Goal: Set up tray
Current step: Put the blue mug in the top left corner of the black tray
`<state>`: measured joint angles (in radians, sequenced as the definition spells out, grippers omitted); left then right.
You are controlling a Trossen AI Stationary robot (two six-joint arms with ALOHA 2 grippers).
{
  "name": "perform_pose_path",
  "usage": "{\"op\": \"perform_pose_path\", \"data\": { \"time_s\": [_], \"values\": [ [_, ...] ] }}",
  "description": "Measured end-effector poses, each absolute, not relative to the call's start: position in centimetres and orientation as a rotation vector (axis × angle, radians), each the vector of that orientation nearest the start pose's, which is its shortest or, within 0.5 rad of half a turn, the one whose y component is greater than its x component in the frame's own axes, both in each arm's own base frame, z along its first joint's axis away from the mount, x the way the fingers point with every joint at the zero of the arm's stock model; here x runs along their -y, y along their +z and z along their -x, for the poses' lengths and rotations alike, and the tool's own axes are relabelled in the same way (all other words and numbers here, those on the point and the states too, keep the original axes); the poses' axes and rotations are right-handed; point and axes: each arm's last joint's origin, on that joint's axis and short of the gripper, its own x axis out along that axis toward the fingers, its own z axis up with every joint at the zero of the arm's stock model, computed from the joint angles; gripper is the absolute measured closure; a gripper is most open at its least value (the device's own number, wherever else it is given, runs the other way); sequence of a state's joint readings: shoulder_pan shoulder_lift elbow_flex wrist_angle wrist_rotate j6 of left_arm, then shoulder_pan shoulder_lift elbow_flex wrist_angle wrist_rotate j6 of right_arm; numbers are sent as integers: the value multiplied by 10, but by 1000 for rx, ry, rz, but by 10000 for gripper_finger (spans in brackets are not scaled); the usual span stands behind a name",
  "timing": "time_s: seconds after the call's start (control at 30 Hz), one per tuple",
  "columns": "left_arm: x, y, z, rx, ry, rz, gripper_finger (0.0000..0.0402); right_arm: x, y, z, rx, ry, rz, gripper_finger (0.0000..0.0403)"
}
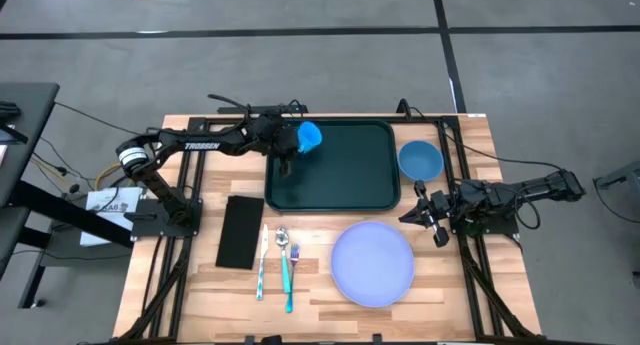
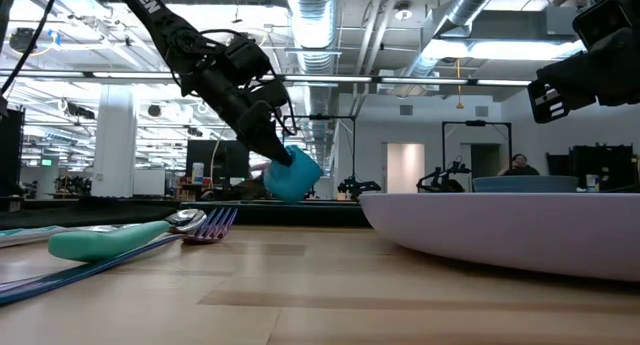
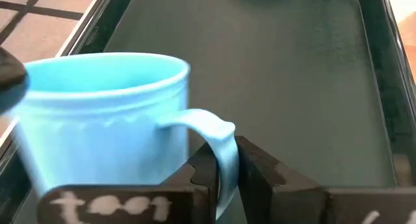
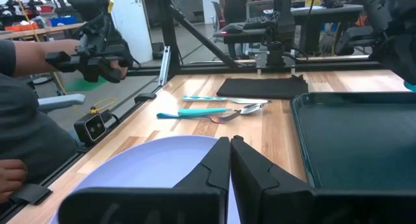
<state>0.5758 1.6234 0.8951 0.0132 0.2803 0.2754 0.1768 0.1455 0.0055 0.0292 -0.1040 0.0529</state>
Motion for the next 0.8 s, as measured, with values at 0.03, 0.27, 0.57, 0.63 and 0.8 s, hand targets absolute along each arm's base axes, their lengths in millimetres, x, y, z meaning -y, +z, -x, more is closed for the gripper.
{"op": "perform_pose_path", "data": {
  "time_s": [0.03,0.27,0.57,0.63,0.8],
  "values": [
    [-172,186,-280,-683,190,33,364,-22,156,-104,-119,277,-48,397],
    [-174,186,-279,-706,227,-8,357,-22,156,-104,-119,277,-48,397],
    [-177,183,-276,-782,337,-79,356,-22,156,-104,-119,277,-48,397],
    [-177,183,-275,-797,367,-99,356,-22,156,-104,-118,277,-48,397],
    [-180,183,-274,-829,435,-147,356,-22,156,-104,-119,278,-49,397]
  ]
}}
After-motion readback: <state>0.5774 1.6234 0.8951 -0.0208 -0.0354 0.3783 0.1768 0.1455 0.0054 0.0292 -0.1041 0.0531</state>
